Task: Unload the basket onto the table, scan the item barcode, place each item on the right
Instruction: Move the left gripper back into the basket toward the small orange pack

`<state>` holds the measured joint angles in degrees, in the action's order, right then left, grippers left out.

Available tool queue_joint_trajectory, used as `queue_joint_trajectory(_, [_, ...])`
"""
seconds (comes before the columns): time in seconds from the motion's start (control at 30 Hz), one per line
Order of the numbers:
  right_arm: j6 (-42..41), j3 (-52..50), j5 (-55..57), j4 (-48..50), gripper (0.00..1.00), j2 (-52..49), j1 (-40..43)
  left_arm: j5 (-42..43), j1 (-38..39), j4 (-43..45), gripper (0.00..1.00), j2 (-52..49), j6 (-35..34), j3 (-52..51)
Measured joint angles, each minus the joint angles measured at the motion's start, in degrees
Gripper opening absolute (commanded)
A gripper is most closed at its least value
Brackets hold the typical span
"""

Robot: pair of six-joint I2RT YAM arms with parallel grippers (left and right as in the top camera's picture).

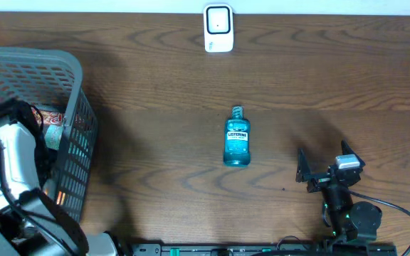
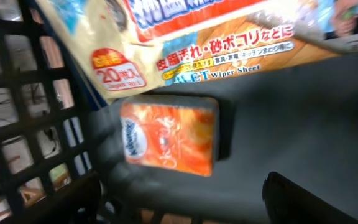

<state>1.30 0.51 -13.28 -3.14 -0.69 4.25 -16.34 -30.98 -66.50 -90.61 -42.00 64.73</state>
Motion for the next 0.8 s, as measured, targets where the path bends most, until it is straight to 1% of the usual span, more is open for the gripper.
queue_joint_trajectory(0.3, [0.0,0.0,0.0,0.0,0.99,0.0,0.0,0.81,-0.11,7.69,0.83,-0.92,0.0,-6.08])
queue_joint_trajectory(0.4, [0.0,0.0,0.0,0.0,0.99,0.0,0.0,1.62,-0.87,11.26,0.82,-0.92,-0.02,-8.7])
queue_joint_trajectory(0.43, [0.0,0.0,0.0,0.0,0.99,0.0,0.0,1.75,-1.33,12.2,0.8,-0.92,0.0,-9.4])
queue_joint_trajectory(0.47, [0.0,0.0,0.0,0.0,0.99,0.0,0.0,1.9,-2.03,13.16,0.73,-0.92,0.0,-10.32])
queue_joint_trajectory(0.5, [0.0,0.0,0.0,0.0,0.99,0.0,0.0,1.97,-2.82,13.64,0.68,-0.92,-0.02,-11.13])
queue_joint_trajectory(0.6, [0.0,0.0,0.0,0.0,0.99,0.0,0.0,2.21,-4.48,14.03,0.5,-0.92,0.13,-12.28])
queue_joint_trajectory(0.67, [0.0,0.0,0.0,0.0,0.99,0.0,0.0,2.29,-5.31,14.29,0.31,-0.92,-0.13,-12.74])
queue_joint_trajectory(0.7, [0.0,0.0,0.0,0.0,0.99,0.0,0.0,2.32,-5.42,14.34,0.15,-0.92,-0.17,-12.85])
queue_joint_trajectory(0.73, [0.0,0.0,0.0,0.0,0.99,0.0,0.0,2.27,-5.6,14.36,0.08,-0.92,-0.2,-12.85])
queue_joint_trajectory(0.8, [0.0,0.0,0.0,0.0,0.99,0.0,0.0,2.05,-5.6,14.36,0.07,-0.74,0.04,-12.85])
